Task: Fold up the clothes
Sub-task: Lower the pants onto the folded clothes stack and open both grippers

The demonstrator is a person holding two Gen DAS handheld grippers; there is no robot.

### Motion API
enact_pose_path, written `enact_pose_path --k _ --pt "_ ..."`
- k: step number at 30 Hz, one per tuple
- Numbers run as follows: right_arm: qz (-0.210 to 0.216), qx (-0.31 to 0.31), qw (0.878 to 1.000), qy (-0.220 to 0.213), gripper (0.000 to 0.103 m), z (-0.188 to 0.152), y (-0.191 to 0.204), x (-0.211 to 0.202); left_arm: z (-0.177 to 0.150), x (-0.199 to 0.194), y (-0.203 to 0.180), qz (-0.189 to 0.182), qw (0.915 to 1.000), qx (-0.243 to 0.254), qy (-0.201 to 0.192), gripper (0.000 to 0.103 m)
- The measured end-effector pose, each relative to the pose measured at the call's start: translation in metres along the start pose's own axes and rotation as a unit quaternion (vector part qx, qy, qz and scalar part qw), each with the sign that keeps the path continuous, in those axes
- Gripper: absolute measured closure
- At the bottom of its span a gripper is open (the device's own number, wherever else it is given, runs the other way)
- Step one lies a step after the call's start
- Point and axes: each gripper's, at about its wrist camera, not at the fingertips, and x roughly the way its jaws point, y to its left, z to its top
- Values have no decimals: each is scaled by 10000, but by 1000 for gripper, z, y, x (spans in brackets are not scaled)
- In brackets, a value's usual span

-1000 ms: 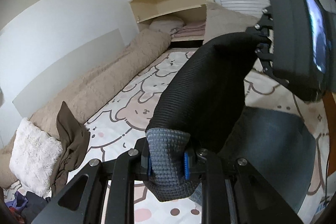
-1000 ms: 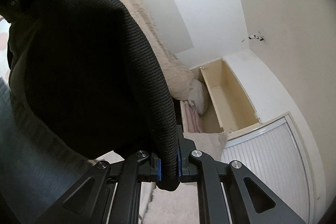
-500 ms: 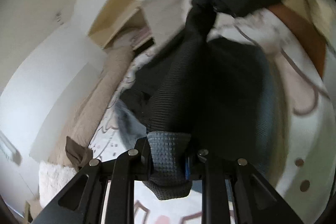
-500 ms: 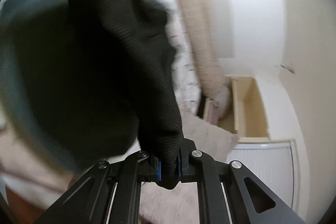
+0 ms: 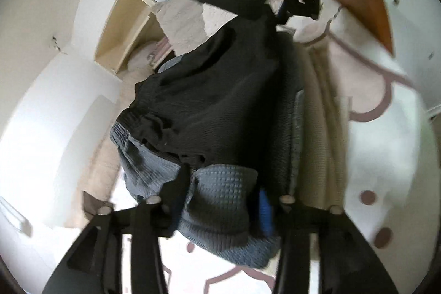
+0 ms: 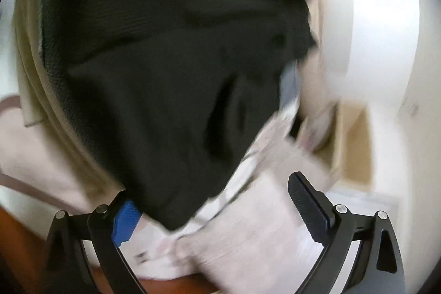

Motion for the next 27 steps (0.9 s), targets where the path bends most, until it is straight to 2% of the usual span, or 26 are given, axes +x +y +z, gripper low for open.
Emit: enact_pose_path --k 2,3,6,8,10,11,12,13,14,16,17,20,22,24,25,27 --pt "456 441 9977 251 5 -16 -19 -1 -3 -14 4 -276 9995 -98 -99 34" --pt "672 721 9945 360 5 -23 -31 -1 -6 -21 5 -450 9988 -160 -131 33" --pt "1171 1845 9751 385 5 -48 -64 -14 -12 -45 4 -886 9946 -482 -248 33" --pt "1549 2749 9489 58 5 -45 -97 -42 -12 -56 5 -1068 9906 -771 -364 33" --pt "2114 3659 9046 -556 6 -67 -129 -56 -8 -54 18 -1118 9855 -1168 -518 33" --pt "2349 3924 8851 -869 6 -61 -141 -63 -6 -53 24 -1139 9821 -1374 -595 33" --pt "2503 4086 8708 -1101 7 -49 -153 -67 -3 -50 32 -1122 9791 -1561 -656 33" --pt "2617 4207 8595 -1256 22 -35 -161 -71 1 -45 38 -1068 9761 -1747 -723 33" --pt "2689 4289 8520 -1333 43 -20 -165 -73 4 -42 41 -1051 9735 -1881 -767 33" --pt "2827 4456 8370 -1447 65 11 -172 -74 4 -28 40 -1142 9693 -2066 -683 33" --pt "2892 4536 8308 -1427 68 28 -171 -67 3 -18 37 -1244 9668 -2159 -575 33" --pt "3173 4603 8196 -1252 68 70 -160 -38 -7 -2 28 -1621 9579 -2359 -236 34" --pt "3136 4560 8273 -962 68 90 -152 -12 -12 2 22 -1700 9569 -2353 -102 34" --pt "2907 4669 8341 -421 68 100 -145 17 -15 -1 17 -1705 9575 -2324 -103 34" --pt "2870 4786 8296 -167 68 102 -142 30 -15 -4 15 -1709 9573 -2327 -132 34" --pt "2974 5081 8081 185 68 101 -135 51 -17 -10 13 -1718 9563 -2359 -179 33"
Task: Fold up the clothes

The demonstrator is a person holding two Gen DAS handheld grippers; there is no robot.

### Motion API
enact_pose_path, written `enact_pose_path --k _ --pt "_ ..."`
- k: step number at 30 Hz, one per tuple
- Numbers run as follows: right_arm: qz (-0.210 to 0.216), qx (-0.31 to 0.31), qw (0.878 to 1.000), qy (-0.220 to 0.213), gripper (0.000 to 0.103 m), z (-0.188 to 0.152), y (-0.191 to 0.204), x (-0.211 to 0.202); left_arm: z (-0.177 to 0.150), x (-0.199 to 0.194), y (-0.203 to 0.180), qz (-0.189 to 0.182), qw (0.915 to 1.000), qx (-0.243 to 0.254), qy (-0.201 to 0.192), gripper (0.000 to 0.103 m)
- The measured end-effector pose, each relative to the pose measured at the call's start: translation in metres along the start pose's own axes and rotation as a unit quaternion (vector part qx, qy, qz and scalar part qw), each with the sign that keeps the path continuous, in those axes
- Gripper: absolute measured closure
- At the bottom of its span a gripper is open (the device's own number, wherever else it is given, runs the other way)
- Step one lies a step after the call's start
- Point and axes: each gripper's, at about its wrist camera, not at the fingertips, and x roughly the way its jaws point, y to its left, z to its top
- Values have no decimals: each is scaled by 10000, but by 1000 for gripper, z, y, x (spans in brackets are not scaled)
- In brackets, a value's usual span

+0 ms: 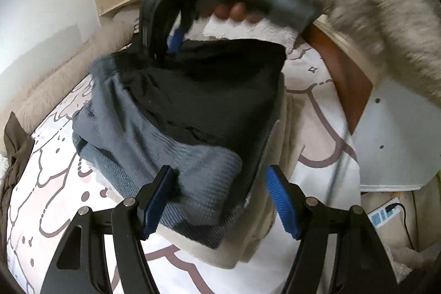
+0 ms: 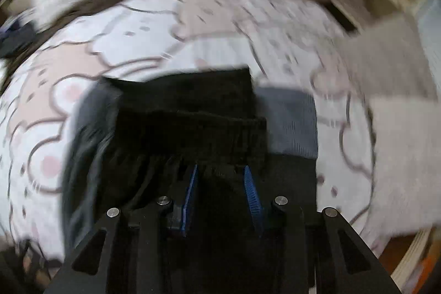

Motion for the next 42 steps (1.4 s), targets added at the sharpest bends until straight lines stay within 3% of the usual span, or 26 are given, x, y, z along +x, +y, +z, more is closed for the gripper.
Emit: enact_pose_path --k 3,6,12,13,15,19,23,26,29,31,33,34,35,38,42 --pt "131 373 9992 27 68 -5 -9 9 -1 -9 0 -15 9999 -143 -64 31" --pt "211 496 9985 -136 68 -11 -10 -3 0 -21 5 13 9992 -371 -150 12" --pt "631 731 9911 -921 66 -44 -6 -69 -3 -56 21 214 9959 -833 -291 8" --pt "672 698 9897 -1056 61 -53 -2 -80 -6 -61 24 257 9950 -917 -296 8" --pt "569 568 9882 -1301 49 -79 15 -95 -12 -74 32 344 9929 -1095 -311 8" --pt "232 354 9867 -1568 49 -125 51 -92 -31 -98 50 510 9875 -1451 -331 8" --pt "89 339 9863 -1613 49 -160 80 -65 -49 -121 62 761 9835 -1612 -325 8" --pt "-34 467 9825 -1801 49 -173 87 -50 -57 -140 67 933 9801 -1703 -420 7" --pt "-3 879 9786 -1859 48 -173 83 -62 -63 -156 70 1140 9759 -1792 -511 0" --pt "69 1034 9755 -1943 48 -175 86 -80 -66 -166 71 1222 9730 -1874 -569 0" --pt "1 1098 9702 -2161 33 -180 95 -105 -69 -176 72 1261 9701 -1984 -611 0" --pt "-197 1107 9670 -2288 8 -184 103 -118 -70 -180 73 1278 9685 -2041 -630 0" --pt "-428 1097 9637 -2394 0 -188 110 -129 -70 -184 73 1309 9671 -2078 -660 0" --pt "-774 1041 9597 -2493 0 -198 130 -158 -76 -200 72 1533 9613 -2151 -784 0" --pt "-377 1101 9620 -2472 0 -206 143 -182 -87 -222 71 1893 9536 -2173 -872 0"
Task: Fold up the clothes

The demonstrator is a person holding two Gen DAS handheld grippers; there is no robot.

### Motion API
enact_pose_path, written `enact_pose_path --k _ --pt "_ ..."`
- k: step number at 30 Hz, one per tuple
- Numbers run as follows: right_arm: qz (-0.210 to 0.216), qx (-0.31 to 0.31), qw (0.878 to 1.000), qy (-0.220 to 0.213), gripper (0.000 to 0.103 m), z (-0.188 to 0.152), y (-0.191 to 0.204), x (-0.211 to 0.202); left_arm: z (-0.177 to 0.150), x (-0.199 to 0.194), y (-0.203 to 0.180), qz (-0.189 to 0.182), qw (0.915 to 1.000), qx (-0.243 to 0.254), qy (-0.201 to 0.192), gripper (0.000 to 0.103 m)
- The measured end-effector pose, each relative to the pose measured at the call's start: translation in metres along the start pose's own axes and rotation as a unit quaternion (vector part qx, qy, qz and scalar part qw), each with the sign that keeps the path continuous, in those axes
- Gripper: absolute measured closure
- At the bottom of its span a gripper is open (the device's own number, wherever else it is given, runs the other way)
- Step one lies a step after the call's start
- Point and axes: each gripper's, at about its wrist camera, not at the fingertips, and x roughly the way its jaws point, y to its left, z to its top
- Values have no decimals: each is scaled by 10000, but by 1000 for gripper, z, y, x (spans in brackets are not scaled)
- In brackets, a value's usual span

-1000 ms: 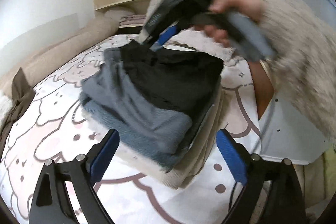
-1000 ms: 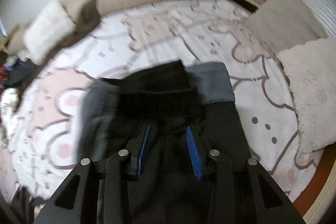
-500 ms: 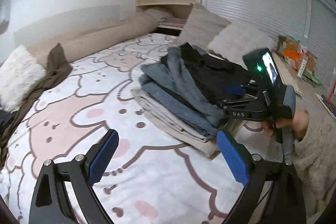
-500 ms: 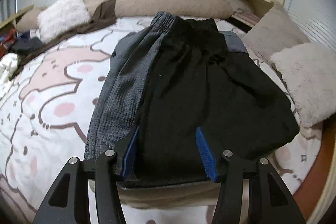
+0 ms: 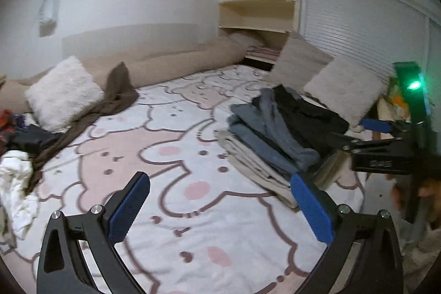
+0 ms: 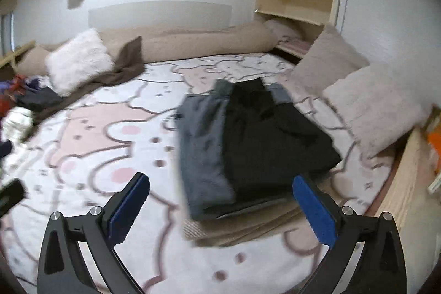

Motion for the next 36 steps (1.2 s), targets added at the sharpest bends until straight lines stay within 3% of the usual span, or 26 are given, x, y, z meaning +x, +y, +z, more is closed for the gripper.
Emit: enact_pose_path --k 4,11,24,36 --pt "-177 -117 9997 -97 0 -1 15 -18 -5 -20 15 280 9996 -26 -55 0" --pt "79 -124 9998 -95 0 -9 33 -36 -21 -55 34 824 9965 -110 -120 0" --pt "452 -601 9966 -329 0 -27 76 -73 -55 -97 59 1233 9907 -567 44 0" --pt "525 -661 9954 -452 0 -40 82 -86 -73 -119 63 1512 9850 -833 60 0"
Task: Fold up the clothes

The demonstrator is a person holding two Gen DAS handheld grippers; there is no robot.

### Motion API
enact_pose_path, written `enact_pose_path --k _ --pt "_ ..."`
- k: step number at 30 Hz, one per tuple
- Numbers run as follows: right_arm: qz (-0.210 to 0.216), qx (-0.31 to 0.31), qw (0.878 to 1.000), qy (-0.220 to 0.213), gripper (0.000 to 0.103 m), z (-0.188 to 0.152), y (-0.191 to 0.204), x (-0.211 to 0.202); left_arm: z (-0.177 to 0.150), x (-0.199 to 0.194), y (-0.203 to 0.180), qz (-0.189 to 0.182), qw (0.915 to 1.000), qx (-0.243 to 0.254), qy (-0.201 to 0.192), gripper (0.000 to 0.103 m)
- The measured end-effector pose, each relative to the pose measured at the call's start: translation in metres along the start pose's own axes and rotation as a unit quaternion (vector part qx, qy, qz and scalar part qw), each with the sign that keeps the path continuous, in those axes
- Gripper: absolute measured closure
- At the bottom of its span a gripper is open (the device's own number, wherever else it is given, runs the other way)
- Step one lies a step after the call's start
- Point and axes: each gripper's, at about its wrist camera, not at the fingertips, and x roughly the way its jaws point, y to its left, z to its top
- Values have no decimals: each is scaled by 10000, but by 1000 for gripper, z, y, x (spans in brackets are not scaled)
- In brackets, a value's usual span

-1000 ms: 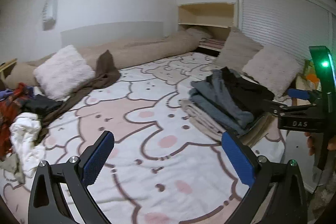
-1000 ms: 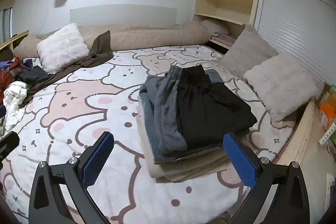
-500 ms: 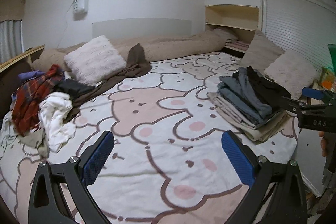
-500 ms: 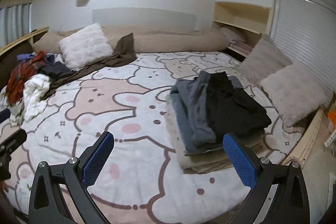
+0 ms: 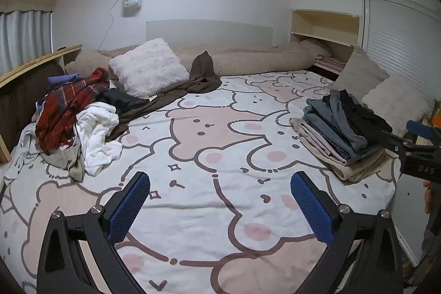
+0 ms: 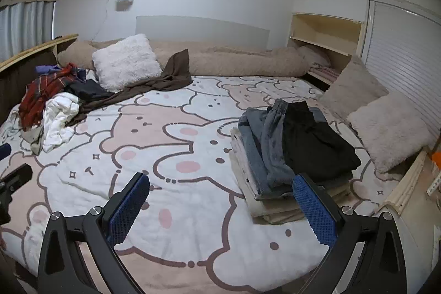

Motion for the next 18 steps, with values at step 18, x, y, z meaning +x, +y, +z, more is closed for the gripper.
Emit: enact_pose_path --k 18 --pt "41 -199 9997 -102 0 -1 9 -11 -9 -11 4 142 9999 -98 -3 0"
